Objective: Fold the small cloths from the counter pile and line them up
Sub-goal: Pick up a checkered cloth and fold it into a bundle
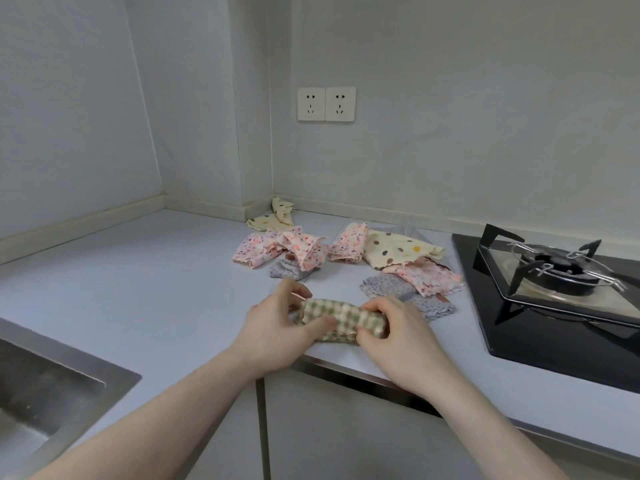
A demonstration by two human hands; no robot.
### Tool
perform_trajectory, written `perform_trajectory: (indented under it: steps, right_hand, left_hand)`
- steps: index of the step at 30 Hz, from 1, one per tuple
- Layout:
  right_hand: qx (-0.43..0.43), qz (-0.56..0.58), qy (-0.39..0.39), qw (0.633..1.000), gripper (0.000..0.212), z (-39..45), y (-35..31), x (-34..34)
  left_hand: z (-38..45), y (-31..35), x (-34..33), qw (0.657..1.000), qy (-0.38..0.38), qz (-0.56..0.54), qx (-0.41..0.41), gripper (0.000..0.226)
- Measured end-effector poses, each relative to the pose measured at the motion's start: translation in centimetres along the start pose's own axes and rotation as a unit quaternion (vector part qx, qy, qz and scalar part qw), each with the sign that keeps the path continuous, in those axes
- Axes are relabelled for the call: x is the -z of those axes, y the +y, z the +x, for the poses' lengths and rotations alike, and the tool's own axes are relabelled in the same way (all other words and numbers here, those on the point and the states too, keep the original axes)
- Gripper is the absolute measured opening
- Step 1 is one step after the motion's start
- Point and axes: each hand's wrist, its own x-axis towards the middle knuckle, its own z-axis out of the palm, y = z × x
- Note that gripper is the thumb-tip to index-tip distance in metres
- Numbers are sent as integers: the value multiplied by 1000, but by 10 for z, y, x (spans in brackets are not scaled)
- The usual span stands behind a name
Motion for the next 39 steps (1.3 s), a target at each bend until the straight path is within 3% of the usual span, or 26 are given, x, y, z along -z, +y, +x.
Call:
perform_trajectory:
  steps: [8,11,13,17,20,22,26,30,33,39]
  right_hand:
    - [-2,98,-36,995,25,-1,5,-4]
    - [-23,124,-30,992,29,5,9,-9]
    - [-36,113,-38,992,26,7,10,-11]
    - [-102,136,-92,981,18,17,8,-2]
    - [-185,191,-184,946,23,27,-11,38]
    - [-211,192,-203,937,24,21,-28,73]
    - [-246,233,-196,920,22,-1,-66,160]
    - [-275,262,-191,905,24,-27,-94,234]
    - [-296,282,-141,902,30,-44,-102,272]
    - [-356,325,-42,875,28,-75,-93,337]
  left_hand:
    - [-4,-9,2,997,-10,-64,-32,34]
    - [-1,-8,2,999,-14,-44,-28,16]
    - [1,-7,0,999,-19,-28,-6,7]
    - [7,-2,-3,998,-37,34,45,11]
    - [5,34,6,985,-90,15,146,16]
    - [-8,70,19,973,-113,-15,202,21]
    - [-53,145,64,963,-81,-112,232,36]
    - [-77,199,97,961,-129,-169,178,32]
    - [-66,229,100,962,-162,-167,141,16]
    - [-31,301,74,958,-243,-125,83,29]
